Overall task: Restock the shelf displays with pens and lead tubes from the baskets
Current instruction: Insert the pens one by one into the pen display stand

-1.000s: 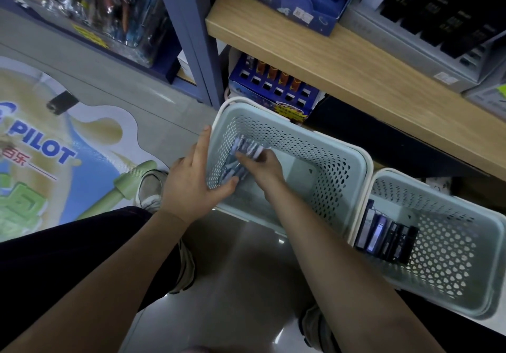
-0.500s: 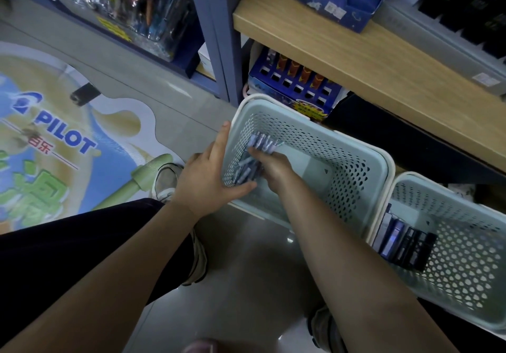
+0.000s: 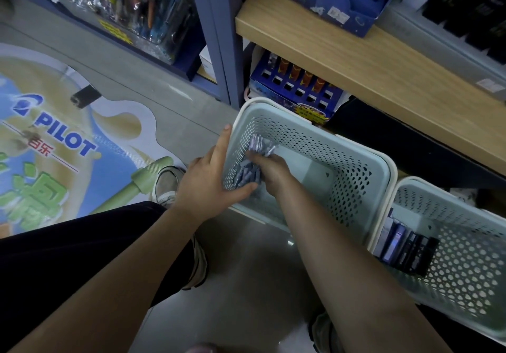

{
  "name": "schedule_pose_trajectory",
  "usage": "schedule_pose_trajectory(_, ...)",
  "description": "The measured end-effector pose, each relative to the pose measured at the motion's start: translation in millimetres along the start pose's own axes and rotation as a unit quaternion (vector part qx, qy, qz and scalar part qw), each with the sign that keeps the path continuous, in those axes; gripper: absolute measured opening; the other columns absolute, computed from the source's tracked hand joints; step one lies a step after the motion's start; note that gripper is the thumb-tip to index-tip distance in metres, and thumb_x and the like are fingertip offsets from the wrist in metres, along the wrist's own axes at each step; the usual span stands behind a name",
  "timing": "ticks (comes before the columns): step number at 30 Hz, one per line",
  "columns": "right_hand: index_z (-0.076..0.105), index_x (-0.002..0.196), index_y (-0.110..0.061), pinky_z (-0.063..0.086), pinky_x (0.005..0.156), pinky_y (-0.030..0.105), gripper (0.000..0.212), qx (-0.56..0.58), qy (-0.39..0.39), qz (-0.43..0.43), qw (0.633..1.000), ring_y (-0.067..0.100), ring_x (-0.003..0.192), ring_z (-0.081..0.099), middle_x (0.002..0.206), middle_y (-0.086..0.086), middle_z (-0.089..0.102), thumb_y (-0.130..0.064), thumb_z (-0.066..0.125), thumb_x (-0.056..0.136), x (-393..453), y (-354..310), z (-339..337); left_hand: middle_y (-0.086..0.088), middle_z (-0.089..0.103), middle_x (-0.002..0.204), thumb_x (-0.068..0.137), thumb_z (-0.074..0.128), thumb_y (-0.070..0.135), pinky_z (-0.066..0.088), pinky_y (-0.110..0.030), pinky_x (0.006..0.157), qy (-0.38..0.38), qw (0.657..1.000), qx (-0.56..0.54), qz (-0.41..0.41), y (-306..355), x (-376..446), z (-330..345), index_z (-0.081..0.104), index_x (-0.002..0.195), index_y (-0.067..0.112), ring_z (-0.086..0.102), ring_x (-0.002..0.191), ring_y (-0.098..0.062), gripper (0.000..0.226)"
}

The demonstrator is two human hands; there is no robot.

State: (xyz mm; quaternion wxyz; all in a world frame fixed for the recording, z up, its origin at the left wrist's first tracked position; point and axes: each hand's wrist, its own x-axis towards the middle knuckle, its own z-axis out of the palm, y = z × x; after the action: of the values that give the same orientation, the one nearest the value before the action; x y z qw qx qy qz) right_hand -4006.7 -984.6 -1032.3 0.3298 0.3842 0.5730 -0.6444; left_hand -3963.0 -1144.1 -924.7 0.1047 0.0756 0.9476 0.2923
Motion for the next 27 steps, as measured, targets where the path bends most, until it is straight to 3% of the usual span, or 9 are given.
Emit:
schedule_pose_trajectory(3, 0.07, 0.104, -0.01, 0.06, 0.083, 0.037, 0.028, -0.052, 0.027, -0.015, 0.998, 0.024, 0.087, 0.073, 0.098, 0.007, 0.076, -0.023, 0.081, 0.081, -1.5, 0.2, 3.5, -0.013, 0.062, 0.126, 0.078, 0.068, 0.061, 0.047, -0.033, 0.078, 0.0, 1.0, -0.004, -0.003, 0.6, -1.0, 0.1, 0.001, 0.161, 0.019, 0.065, 0.099, -0.029, 0.114)
schedule_pose_trajectory(7, 0.069, 0.11, -0.006, 0.058, 0.09, 0.047, 0.041, -0.027, 0.012, 0.019, 0.999, 0.033, 0.093, 0.073, 0.105, 0.014, 0.075, -0.024, 0.083, 0.075, 1.6, -2.2, 2.0, -0.011, 0.062, 0.125, 0.079, 0.071, 0.06, 0.044, -0.03, 0.079, 0.003, 1.0, -0.005, -0.006, 0.7, -0.2, -0.2, 0.001, 0.161, 0.019, 0.065, 0.098, -0.027, 0.115)
schedule_pose_trajectory(10, 0.069, 0.113, -0.002, 0.057, 0.093, 0.047, 0.043, 0.031, -0.02, 0.033, 0.999, 0.035, 0.096, 0.073, 0.105, 0.016, 0.075, -0.02, 0.082, 0.077, 3.9, -3.1, 1.6, -0.01, 0.063, 0.123, 0.079, 0.073, 0.059, 0.045, -0.03, 0.079, 0.007, 1.0, -0.011, -0.007, 0.3, 0.2, 0.5, 0.002, 0.161, 0.021, 0.066, 0.096, -0.026, 0.114)
schedule_pose_trajectory(14, 0.071, 0.11, -0.008, 0.058, 0.092, 0.048, 0.062, 0.017, -0.02, 0.025, 0.999, 0.034, 0.096, 0.073, 0.103, 0.012, 0.076, -0.033, 0.088, 0.056, 4.2, 0.7, 7.0, -0.008, 0.064, 0.119, 0.078, 0.066, 0.066, 0.047, -0.031, 0.076, 0.008, 1.0, -0.021, -0.009, 0.3, -0.7, 0.4, 0.003, 0.161, 0.023, 0.066, 0.093, -0.025, 0.112)
schedule_pose_trajectory(18, 0.07, 0.111, -0.009, 0.057, 0.092, 0.049, 0.035, 0.027, -0.036, 0.007, 0.999, 0.034, 0.099, 0.072, 0.104, 0.013, 0.076, -0.02, 0.08, 0.079, -1.1, 1.8, 1.2, -0.01, 0.063, 0.122, 0.08, 0.071, 0.061, 0.05, -0.035, 0.078, 0.002, 1.0, -0.023, -0.014, 1.1, -1.2, 1.4, 0.002, 0.161, 0.022, 0.065, 0.096, -0.026, 0.113)
schedule_pose_trajectory(22, 0.068, 0.115, -0.005, 0.059, 0.089, 0.049, 0.032, 0.053, -0.056, 0.003, 0.997, 0.035, 0.096, 0.073, 0.105, 0.015, 0.075, -0.014, 0.076, 0.085, -5.2, -5.5, 0.6, -0.01, 0.063, 0.122, 0.081, 0.075, 0.054, 0.046, -0.029, 0.078, 0.007, 1.0, -0.024, -0.013, 1.6, -0.3, 0.4, 0.004, 0.161, 0.021, 0.066, 0.096, -0.025, 0.112)
schedule_pose_trajectory(27, 0.067, 0.12, -0.004, 0.056, 0.096, 0.046, 0.038, 0.081, -0.091, -0.016, 0.992, 0.033, 0.105, 0.071, 0.113, 0.015, 0.074, -0.016, 0.077, 0.085, -11.6, -6.7, -2.4, -0.01, 0.063, 0.124, 0.083, 0.075, 0.053, 0.047, -0.029, 0.077, 0.016, 1.0, -0.02, -0.003, 1.8, -1.3, 2.6, 0.006, 0.161, 0.018, 0.067, 0.096, -0.024, 0.11)
